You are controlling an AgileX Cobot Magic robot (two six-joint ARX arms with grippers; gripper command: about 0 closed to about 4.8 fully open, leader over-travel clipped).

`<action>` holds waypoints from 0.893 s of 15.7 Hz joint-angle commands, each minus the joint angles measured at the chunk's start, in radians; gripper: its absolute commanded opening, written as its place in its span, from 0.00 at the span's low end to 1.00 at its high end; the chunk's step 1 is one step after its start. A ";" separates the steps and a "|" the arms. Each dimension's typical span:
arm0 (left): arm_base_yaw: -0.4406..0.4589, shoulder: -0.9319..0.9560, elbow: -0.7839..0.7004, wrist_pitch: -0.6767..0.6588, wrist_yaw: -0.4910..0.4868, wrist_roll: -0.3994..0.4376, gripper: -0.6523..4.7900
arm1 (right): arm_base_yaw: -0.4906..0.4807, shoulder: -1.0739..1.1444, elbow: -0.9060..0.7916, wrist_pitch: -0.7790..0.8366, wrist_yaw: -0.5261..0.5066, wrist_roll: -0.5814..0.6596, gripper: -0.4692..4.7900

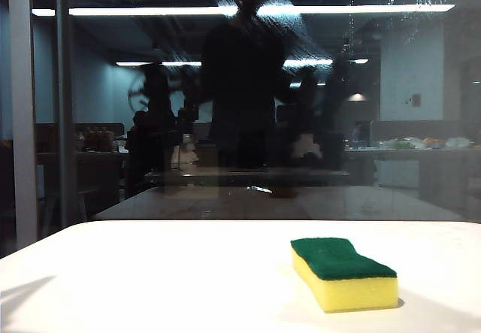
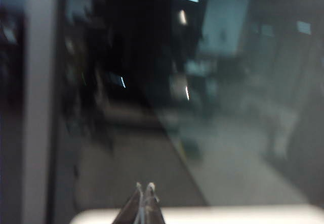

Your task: Reach upward to find where there is water on the glass, pick up the sponge from the table, dry the water, and finally place the sponge back on the table.

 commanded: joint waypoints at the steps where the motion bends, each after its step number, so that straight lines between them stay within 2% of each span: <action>1: 0.000 0.068 0.207 -0.088 -0.037 0.000 0.11 | 0.000 0.036 0.163 -0.087 0.023 0.005 0.08; 4: 0.000 0.277 0.525 -0.199 -0.024 0.000 0.11 | 0.000 0.158 0.416 -0.195 0.051 0.015 0.08; 6: 0.000 0.467 0.787 -0.282 0.037 0.000 0.11 | 0.000 0.303 0.641 -0.308 0.051 0.023 0.08; 7: 0.000 0.523 0.864 -0.311 0.051 0.000 0.11 | 0.000 0.353 0.717 -0.346 0.051 0.023 0.08; 9: 0.000 0.714 1.130 -0.373 0.095 0.001 0.11 | 0.000 0.568 1.027 -0.449 0.051 0.023 0.08; 13: 0.000 0.948 1.480 -0.465 0.159 0.001 0.11 | 0.000 0.855 1.436 -0.515 0.047 0.023 0.08; 14: 0.000 1.022 1.592 -0.507 0.159 0.002 0.11 | 0.000 0.976 1.616 -0.590 0.047 0.023 0.08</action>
